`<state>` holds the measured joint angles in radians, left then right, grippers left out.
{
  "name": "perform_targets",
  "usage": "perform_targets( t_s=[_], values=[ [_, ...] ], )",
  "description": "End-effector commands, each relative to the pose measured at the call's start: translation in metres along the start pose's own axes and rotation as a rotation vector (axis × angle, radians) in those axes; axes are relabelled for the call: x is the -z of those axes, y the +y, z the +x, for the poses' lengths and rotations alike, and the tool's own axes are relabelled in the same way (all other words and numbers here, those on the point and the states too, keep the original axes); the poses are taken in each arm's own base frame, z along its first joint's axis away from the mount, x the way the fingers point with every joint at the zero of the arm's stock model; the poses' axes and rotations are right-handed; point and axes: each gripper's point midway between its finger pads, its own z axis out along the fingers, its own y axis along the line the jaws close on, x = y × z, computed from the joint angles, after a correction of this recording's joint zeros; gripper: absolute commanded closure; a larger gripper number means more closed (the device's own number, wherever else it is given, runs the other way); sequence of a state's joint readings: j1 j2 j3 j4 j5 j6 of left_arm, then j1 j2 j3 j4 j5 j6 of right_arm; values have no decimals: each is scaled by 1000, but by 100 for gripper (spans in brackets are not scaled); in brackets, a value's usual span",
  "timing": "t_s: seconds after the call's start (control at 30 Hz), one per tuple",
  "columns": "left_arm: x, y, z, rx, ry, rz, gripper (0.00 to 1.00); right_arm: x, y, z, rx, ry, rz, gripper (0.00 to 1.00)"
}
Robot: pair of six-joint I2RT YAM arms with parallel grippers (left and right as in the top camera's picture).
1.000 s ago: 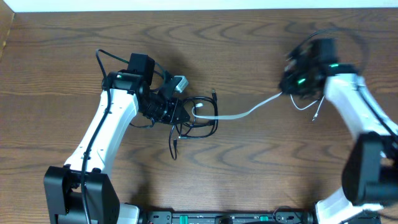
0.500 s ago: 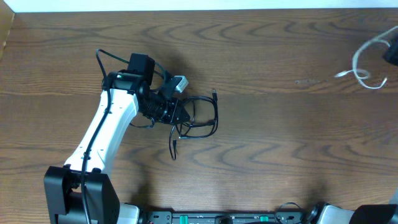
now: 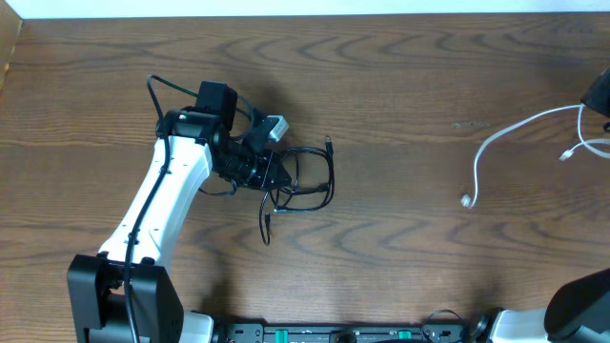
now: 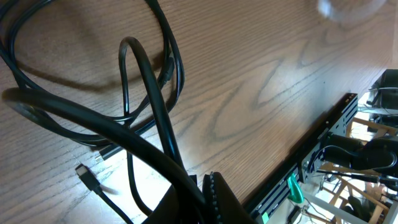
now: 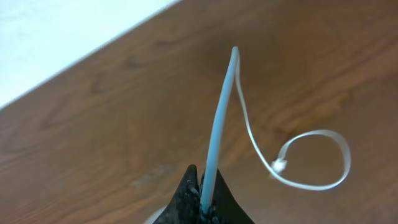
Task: Untangle cables
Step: 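Grasp the white cable and drag it out to the right table edge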
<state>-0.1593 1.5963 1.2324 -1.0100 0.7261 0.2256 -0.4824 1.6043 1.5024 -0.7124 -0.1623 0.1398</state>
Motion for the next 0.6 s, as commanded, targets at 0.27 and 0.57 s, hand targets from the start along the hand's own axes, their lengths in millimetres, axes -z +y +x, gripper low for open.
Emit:
perform_targets(
  t_s=[0.27,0.57],
  values=[
    [0,1,1,-12,2,-5,90,26,-113,3,-209,-47,526,99],
    [0,1,1,-12,2,-5,90,29,-130,8,-317,-43,507,97]
  ],
)
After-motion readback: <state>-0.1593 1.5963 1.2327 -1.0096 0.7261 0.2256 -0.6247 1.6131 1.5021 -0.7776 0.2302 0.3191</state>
